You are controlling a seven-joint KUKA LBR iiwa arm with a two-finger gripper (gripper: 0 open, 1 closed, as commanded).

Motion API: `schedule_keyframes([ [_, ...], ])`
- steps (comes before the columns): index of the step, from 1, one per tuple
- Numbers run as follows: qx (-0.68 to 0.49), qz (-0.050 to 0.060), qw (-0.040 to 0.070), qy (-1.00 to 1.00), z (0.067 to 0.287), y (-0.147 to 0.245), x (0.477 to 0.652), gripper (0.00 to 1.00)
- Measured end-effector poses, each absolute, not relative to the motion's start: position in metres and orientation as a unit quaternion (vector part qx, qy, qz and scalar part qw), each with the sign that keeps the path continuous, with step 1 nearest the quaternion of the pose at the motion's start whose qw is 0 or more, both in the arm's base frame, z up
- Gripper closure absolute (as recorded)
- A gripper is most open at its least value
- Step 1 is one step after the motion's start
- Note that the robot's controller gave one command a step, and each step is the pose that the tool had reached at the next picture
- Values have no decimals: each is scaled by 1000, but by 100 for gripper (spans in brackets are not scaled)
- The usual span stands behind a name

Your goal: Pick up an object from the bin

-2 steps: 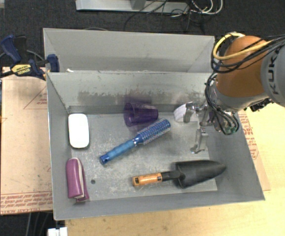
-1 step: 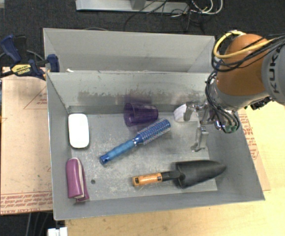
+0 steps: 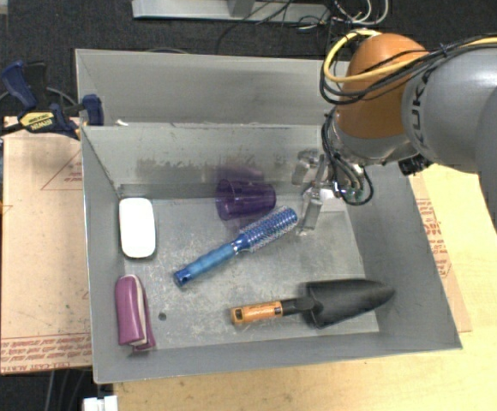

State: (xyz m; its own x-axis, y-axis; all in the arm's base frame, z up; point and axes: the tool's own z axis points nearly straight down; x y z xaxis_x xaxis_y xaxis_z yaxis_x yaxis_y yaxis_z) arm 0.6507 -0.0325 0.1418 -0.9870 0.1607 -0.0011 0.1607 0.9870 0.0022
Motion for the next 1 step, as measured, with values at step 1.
schedule_keyframes([
  [1,-16,2,-1,1000,142,23,587,0],
])
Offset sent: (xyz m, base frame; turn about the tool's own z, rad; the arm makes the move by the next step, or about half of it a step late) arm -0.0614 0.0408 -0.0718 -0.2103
